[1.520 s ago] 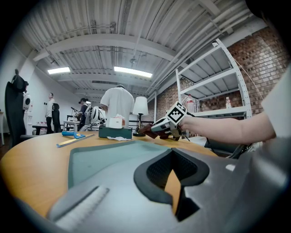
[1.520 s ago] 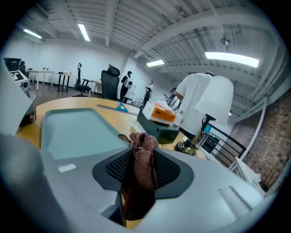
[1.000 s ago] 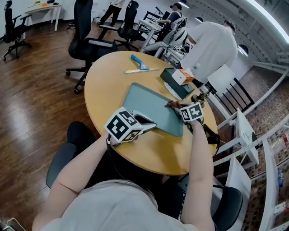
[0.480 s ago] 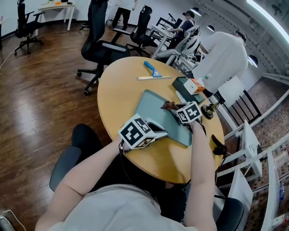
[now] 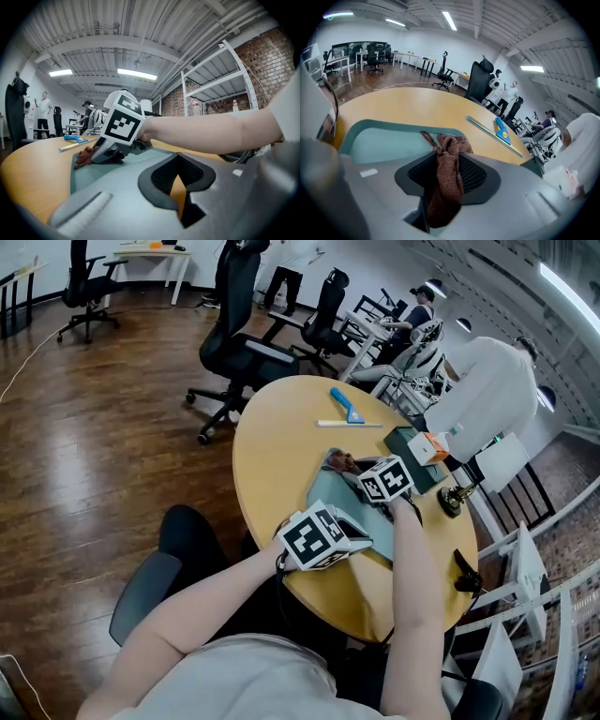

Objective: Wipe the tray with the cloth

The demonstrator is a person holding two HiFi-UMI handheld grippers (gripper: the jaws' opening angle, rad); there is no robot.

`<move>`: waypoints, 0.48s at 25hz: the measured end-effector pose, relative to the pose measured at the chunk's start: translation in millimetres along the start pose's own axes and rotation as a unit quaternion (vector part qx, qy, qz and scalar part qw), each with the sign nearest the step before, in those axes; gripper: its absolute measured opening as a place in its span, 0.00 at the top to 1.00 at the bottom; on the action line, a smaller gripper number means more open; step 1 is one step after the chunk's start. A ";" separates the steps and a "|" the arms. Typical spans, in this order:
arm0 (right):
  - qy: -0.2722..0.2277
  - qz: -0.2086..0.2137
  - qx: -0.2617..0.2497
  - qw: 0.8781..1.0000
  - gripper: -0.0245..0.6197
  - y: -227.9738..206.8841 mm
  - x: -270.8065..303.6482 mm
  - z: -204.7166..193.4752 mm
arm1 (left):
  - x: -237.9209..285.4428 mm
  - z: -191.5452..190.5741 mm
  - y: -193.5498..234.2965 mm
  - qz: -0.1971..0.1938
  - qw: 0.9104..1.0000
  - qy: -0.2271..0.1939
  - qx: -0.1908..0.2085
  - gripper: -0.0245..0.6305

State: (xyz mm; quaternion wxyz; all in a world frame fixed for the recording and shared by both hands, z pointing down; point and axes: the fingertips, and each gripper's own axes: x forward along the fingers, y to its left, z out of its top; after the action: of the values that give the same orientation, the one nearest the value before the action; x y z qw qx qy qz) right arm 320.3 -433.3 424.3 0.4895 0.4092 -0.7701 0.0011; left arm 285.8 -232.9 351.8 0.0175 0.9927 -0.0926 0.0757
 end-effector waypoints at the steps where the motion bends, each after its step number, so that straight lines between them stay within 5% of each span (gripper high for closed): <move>1: -0.004 0.005 -0.003 1.000 0.73 3.5 1.9 4.5 | -0.4 0.1 -0.1 0.000 1.000 0.000 0.001 0.96; 12: 0.002 0.041 -0.046 0.998 0.73 33.4 -8.3 9.1 | -6.2 -1.8 -0.8 0.002 1.000 0.000 0.000 0.96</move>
State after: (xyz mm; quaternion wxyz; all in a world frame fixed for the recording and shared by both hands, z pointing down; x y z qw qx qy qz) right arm 293.9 -409.5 426.5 0.5085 0.3545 -0.7846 -0.0136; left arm 279.7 -231.0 352.6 0.0173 0.9925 -0.0942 0.0758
